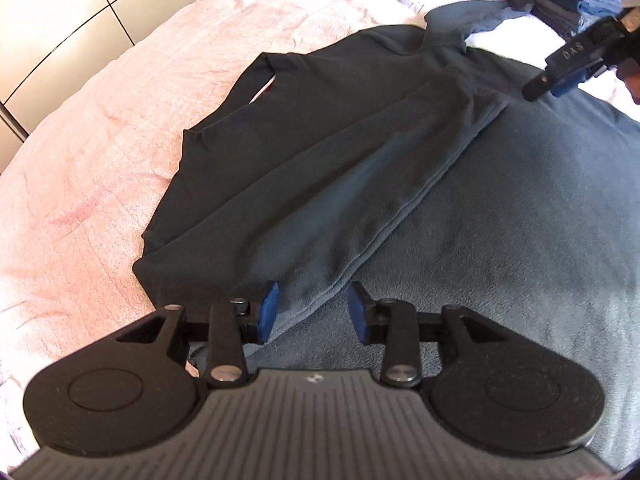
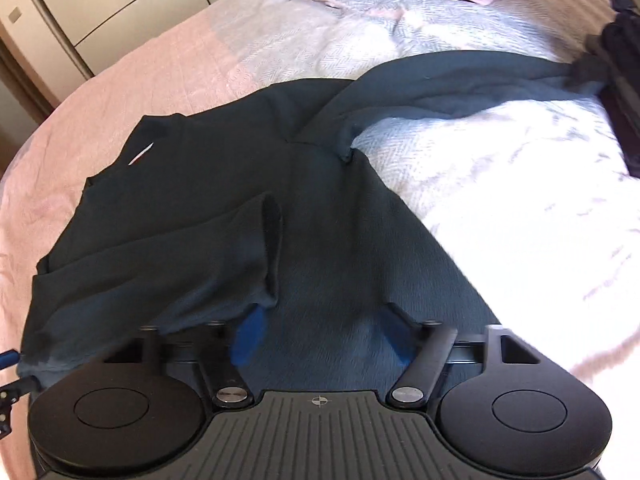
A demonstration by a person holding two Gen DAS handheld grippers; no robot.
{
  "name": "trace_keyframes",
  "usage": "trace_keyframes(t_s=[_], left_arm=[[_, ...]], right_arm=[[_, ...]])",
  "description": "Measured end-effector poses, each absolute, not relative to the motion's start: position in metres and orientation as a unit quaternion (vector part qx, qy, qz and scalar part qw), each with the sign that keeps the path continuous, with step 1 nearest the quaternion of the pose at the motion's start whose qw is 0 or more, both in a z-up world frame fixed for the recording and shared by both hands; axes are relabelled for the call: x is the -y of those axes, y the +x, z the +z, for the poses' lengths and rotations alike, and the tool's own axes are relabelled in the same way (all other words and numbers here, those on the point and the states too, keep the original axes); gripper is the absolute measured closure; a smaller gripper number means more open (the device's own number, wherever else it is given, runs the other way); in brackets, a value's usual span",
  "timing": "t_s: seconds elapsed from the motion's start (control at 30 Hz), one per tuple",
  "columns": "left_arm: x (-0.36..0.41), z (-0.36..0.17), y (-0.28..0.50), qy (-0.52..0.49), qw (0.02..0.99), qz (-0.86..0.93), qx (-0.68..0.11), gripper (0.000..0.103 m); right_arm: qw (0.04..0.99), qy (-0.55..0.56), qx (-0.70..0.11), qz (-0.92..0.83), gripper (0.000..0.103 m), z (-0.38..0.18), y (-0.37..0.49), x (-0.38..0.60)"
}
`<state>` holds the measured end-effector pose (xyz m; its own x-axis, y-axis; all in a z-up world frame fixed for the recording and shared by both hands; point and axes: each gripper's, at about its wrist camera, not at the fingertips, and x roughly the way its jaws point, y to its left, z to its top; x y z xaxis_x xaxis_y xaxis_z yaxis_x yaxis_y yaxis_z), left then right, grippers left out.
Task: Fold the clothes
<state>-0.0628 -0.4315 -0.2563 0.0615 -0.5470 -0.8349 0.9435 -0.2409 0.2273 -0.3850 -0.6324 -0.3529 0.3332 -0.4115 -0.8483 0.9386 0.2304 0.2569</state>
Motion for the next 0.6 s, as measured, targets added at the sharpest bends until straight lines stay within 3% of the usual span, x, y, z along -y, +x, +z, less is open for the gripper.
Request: trace_keyframes(t_s=[0.37,0.6], left_arm=[[0.457,-0.238,-0.101,0.447,0.555,-0.672,-0.200,0.061],[0.505,-0.248,-0.146,0.466,0.567,-0.645,-0.215,0.058]], right_arm=[[0.684,0.395,-0.218,-0.573,0.034,-0.301,-0.468,0.662],[0.655,0.356,-0.168,-0.645,0.032,-0.327,-0.512,0.757]])
